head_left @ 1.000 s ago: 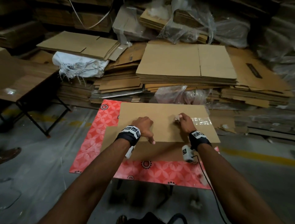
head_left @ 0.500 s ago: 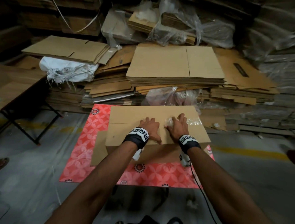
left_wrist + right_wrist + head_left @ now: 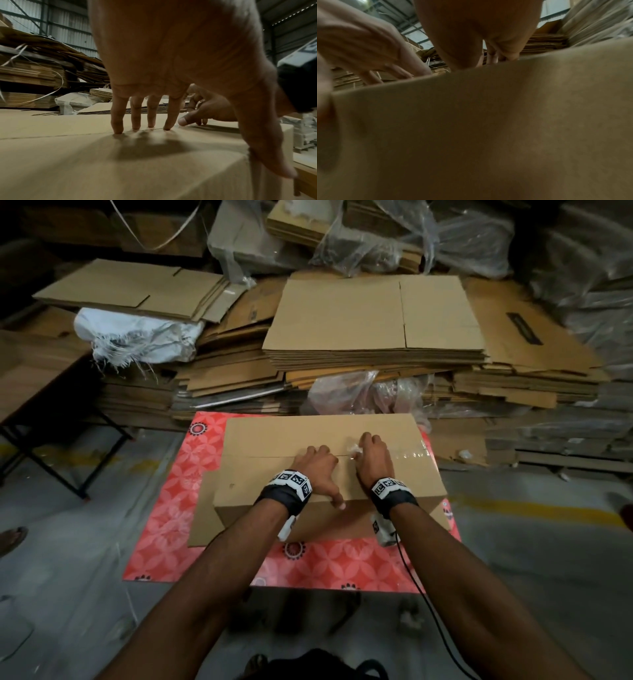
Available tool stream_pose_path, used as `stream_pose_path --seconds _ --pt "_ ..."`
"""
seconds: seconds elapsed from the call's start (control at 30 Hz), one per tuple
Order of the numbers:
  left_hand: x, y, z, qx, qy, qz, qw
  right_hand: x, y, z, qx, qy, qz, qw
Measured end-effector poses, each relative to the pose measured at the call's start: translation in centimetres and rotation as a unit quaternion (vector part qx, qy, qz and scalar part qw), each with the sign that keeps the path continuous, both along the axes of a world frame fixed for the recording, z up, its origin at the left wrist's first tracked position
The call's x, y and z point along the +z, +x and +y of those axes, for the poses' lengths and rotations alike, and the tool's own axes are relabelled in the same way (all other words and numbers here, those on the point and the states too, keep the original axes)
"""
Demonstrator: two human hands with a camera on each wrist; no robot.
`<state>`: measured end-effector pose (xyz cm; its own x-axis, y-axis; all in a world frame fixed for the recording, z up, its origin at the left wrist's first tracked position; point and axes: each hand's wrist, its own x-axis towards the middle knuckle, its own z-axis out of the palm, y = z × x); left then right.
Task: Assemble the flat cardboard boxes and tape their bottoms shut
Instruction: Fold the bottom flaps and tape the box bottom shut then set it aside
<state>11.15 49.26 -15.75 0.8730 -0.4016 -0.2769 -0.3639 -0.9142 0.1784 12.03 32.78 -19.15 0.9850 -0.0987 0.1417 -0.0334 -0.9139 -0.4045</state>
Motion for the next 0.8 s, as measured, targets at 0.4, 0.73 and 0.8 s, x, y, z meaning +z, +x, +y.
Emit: stream_pose_path --seconds 0.4,0.73,0.8 --pt "1.2 -0.6 -0.7 0.038 0.018 0.008 0.999 1.9 1.1 0.8 -0.030 -0.012 0.072 0.997" --pt "2.4 -1.0 0.6 0.066 0.013 0.033 0.997 2.0 1.4 -4.4 -0.077 0.073 0.029 0.994" --pt "2.2 -0.5 0.7 0.077 0.004 0.036 0.996 1.7 0.9 -5.5 -0.068 0.073 -0.007 0.995"
